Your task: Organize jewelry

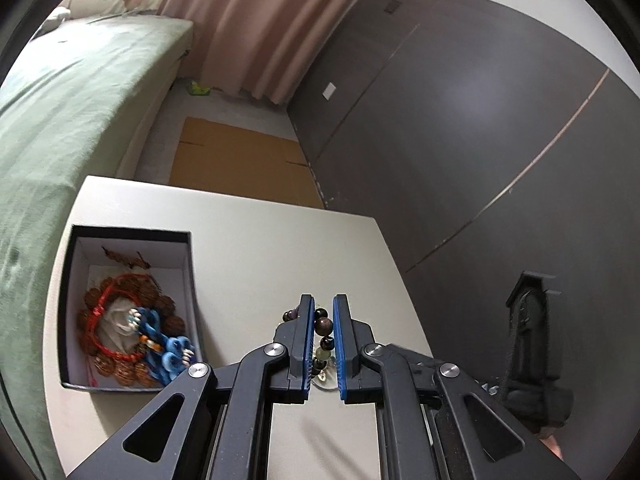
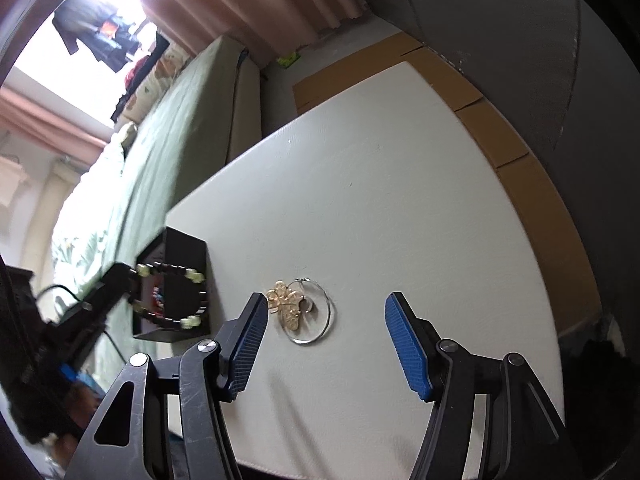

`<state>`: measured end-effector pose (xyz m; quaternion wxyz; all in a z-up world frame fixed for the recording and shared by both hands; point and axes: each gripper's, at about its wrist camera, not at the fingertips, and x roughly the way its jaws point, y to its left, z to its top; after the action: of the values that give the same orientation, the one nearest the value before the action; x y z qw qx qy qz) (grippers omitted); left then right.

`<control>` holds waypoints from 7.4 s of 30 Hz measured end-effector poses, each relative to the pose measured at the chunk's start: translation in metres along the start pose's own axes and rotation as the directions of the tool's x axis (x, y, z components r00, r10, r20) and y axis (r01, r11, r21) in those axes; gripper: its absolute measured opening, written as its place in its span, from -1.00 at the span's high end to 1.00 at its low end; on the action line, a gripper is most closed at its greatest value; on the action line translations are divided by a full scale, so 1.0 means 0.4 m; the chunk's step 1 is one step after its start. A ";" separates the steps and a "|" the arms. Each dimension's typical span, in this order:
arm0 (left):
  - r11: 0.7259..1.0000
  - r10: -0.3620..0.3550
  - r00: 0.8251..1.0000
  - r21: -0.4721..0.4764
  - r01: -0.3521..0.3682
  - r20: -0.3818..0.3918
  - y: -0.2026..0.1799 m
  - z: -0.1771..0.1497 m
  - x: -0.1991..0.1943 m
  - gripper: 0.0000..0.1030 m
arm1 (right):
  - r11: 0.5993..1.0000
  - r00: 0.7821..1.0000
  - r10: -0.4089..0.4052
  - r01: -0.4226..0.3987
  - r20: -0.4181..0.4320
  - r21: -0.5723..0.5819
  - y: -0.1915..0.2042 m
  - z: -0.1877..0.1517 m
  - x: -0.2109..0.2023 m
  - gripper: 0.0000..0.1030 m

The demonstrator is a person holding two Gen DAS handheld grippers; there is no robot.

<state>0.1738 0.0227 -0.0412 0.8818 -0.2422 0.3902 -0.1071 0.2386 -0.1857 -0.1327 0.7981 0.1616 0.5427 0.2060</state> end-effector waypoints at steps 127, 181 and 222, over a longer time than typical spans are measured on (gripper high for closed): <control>0.955 0.066 0.995 -0.295 -0.040 0.080 0.299 0.058 -0.187 -0.26 | 0.896 0.969 -0.245 0.214 -0.031 -0.390 0.243 -0.031 0.190 0.42; 0.993 0.106 0.994 -0.061 -0.105 0.009 0.080 -0.054 -0.119 -0.57 | 0.987 0.996 0.037 -0.024 0.080 -0.158 0.101 -0.066 -0.092 -0.58; 0.915 0.307 0.932 0.330 -0.234 -0.191 -0.116 -0.250 0.193 0.75 | 0.998 0.989 -0.058 0.058 0.135 0.004 -0.099 -0.053 -0.242 -1.00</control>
<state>0.1518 -0.0807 -0.1245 0.8612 -0.0335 0.5023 -0.0696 0.1934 -0.2680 -0.0821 0.8387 0.1594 0.4917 0.1712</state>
